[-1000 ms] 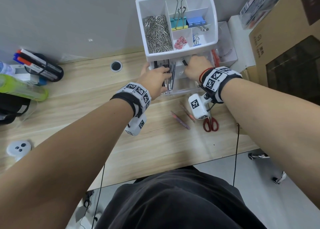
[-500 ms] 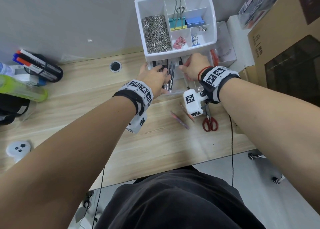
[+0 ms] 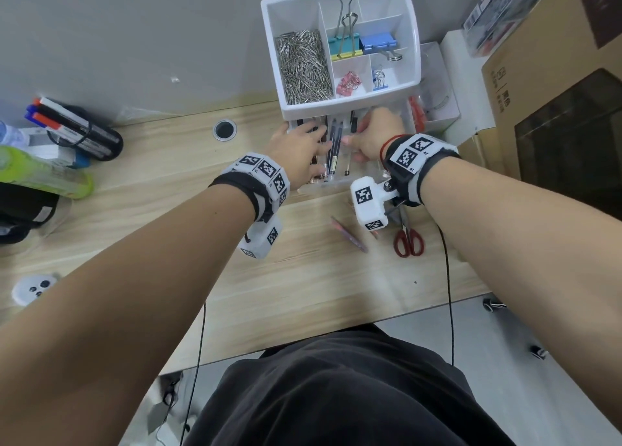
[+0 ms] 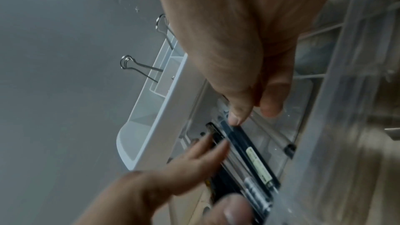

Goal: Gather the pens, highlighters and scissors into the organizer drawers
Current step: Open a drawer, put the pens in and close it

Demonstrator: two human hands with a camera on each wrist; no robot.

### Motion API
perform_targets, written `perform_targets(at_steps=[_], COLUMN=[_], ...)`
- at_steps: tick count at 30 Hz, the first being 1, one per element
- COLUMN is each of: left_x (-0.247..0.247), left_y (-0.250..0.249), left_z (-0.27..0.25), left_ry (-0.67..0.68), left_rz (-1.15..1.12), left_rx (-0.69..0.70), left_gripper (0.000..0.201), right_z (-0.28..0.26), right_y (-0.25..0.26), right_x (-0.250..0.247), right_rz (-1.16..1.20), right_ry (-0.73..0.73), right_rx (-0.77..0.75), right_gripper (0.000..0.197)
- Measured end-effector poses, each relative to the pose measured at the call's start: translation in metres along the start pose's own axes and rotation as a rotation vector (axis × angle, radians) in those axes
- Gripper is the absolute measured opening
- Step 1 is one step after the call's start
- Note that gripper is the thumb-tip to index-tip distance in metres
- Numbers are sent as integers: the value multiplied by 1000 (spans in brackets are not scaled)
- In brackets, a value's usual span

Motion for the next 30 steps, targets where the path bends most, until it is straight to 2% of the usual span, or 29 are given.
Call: perform_targets(at_steps=[2,5,6,8,10,12,14,17,19,20,24,28,30], left_x=[-2,2,3,5,6,8,8,10,11,12,13,10,8], left_y=[3,10,12,14,15,18,19,21,22,22,22,26,31], left_z=[-7,-18,-21,-25,-27,-29,-32,-34,-33,-33,-34,-30,-27], left_ry=[-124,-377,-444,-522,-533,-502,-425,-293,-250,-243,-294,-363,-427], left_rz=[-159,-347,-377,-429,-452,-463,-479,-460,-481,-501,-595,-736,-805], left_rx=[12,-2,-4,-21,-55,-87,-119,-140,-142,-150,-166,-230,-264], left_gripper=[49,38,41,61,90,121,143,157,157,154,138,139,141], right_z=[1,-1,-2,-3,-2,-2,-8,-24,-33,-34,-34,-31,-31], right_y=[1,4,4,5,4,3,4,7,6,6,8,4,-1], right_x=[5,10,9,5,-1,-12,-24,-37,-39,-38,-40,-52,-56], right_rz=[-7,112,136,128,36,-80,-159,-441,-627,-702,-851,-743,-685], right_ry=[-30,60,84,108,111,139,209,397,529,539,321,98,23], right_rx=[8,-49,-73,-101,-111,-142,-212,-311,-321,-331,-342,-252,-197], right_gripper=[36,26,23,17,13,20,32,45,45,42,33,38,48])
Point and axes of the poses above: each hand's wrist, its own z-axis towards the middle knuckle, its own x-axis out of the palm, y = z × x, the point moved 1 cm from there along z, towards the middle knuckle, and after that the axes turned 11 degrees about -z, right-handed, at the moved point
